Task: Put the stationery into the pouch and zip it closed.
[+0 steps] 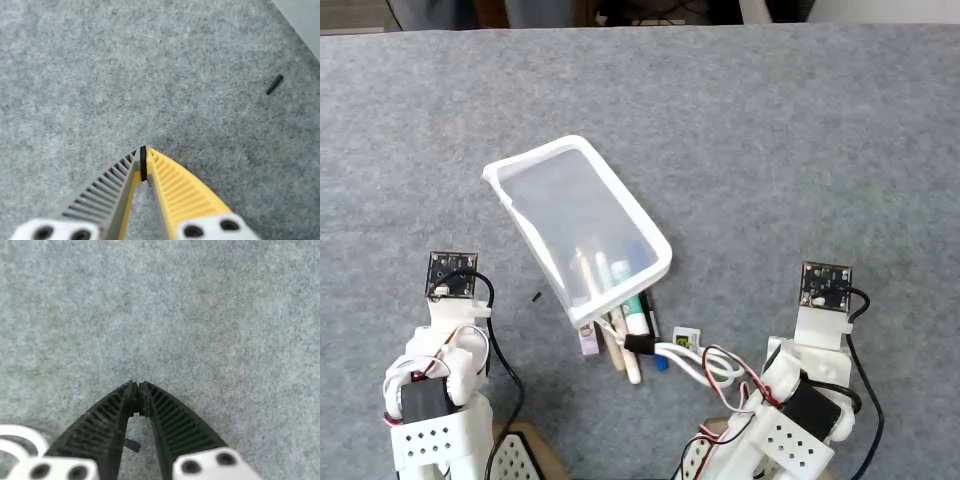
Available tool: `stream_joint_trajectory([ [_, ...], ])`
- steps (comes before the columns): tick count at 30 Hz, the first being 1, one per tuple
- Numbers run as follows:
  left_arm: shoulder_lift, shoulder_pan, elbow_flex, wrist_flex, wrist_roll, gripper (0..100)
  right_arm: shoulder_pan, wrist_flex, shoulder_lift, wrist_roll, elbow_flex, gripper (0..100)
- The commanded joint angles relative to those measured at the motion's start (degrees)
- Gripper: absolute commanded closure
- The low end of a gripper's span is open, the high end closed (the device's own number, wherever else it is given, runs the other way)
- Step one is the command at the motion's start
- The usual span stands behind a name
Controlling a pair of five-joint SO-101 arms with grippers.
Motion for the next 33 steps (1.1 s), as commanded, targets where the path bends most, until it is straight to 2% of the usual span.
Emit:
stream_joint_trajectory([
  [1,-0.4,0.6,0.9,-1.1,0.4,96,-3.5,0.1,-4.7,0.4,0.6,98.4],
  [9,-0.4,0.6,0.9,-1.1,0.4,96,-13.7,-0.1,-4.3,-0.1,0.4,98.4],
  [14,-0.4,0.6,0.9,-1.1,0.3,96,-16.2,0.8,-4.1,0.0,-4.4,98.2],
  [19,-0.4,0.7,0.9,-1.1,0.4,96,-16.7,0.8,-1.4,0.2,-7.7,88.8],
  [21,-0.4,1.2,0.9,-1.2,0.4,96,-16.8,0.6,2.0,0.4,-10.2,88.1],
  [25,-0.4,2.6,-0.2,-0.8,0.4,96,-17.1,1.3,13.8,1.1,-22.6,88.1],
  [28,-0.4,3.1,-5.1,0.5,0.4,96,-17.1,4.5,28.1,1.1,-34.5,88.1],
  [31,-0.3,3.2,-7.5,1.0,0.5,95,-18.9,10.6,45.6,1.1,-46.7,88.1],
  [33,-0.2,2.9,-6.7,0.8,2.3,89,-22.7,16.4,56.1,1.1,-53.6,87.9],
])
